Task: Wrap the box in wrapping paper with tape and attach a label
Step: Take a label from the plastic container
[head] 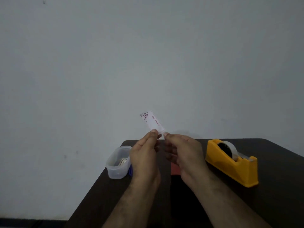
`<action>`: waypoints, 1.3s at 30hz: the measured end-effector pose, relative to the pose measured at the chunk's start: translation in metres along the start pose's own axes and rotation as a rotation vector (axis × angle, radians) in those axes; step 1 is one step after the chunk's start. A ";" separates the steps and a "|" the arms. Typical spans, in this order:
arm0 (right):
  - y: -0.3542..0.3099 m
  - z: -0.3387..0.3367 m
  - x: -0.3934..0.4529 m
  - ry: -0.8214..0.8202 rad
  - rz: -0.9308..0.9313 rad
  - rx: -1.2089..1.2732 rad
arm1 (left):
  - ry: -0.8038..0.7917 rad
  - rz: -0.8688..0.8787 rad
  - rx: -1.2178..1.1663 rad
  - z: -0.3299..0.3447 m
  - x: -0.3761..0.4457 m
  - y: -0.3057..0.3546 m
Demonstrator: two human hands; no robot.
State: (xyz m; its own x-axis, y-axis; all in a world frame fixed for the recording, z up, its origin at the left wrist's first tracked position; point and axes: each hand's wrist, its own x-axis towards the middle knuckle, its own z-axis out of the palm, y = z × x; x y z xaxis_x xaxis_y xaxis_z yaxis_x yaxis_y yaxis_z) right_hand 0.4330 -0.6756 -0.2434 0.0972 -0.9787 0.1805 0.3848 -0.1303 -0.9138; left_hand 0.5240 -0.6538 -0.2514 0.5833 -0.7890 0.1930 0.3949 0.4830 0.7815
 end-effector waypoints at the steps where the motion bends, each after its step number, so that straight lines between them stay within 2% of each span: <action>1: -0.005 0.004 0.001 -0.021 0.058 0.039 | -0.003 -0.021 -0.043 0.005 -0.002 -0.003; 5: -0.009 0.013 0.007 -0.035 0.090 0.116 | -0.006 -0.026 -0.145 0.018 -0.004 -0.008; 13: -0.009 0.006 0.028 -0.032 0.082 0.142 | -0.025 0.066 -0.031 0.027 -0.007 -0.015; 16: -0.008 -0.002 0.039 -0.024 0.054 0.040 | -0.055 0.111 0.046 0.026 -0.006 -0.018; 19: -0.016 -0.013 0.051 -0.033 -0.015 -0.077 | -0.092 0.037 0.141 0.019 0.006 -0.018; 21: -0.025 -0.024 0.064 -0.023 -0.055 -0.133 | -0.052 -0.026 0.229 0.011 0.023 -0.019; 24: -0.042 -0.042 0.082 -0.098 -0.003 -0.300 | 0.009 0.001 0.312 0.001 0.056 -0.016; 26: -0.045 -0.051 0.095 -0.143 0.048 -0.483 | -0.055 -0.001 0.369 0.002 0.078 -0.009; 30: -0.039 -0.057 0.116 -0.094 -0.006 -0.751 | -0.229 -0.079 0.527 0.011 0.107 -0.003; 39: -0.022 -0.071 0.137 0.039 0.024 -0.771 | -0.311 -0.114 0.753 0.020 0.127 -0.027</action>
State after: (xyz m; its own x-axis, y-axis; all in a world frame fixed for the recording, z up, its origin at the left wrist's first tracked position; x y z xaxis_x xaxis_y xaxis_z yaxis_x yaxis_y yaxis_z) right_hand 0.3732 -0.8180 -0.2246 0.0600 -0.9857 0.1574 -0.3667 -0.1684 -0.9150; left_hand 0.5730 -0.7746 -0.2361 0.3016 -0.9403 0.1576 -0.2072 0.0967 0.9735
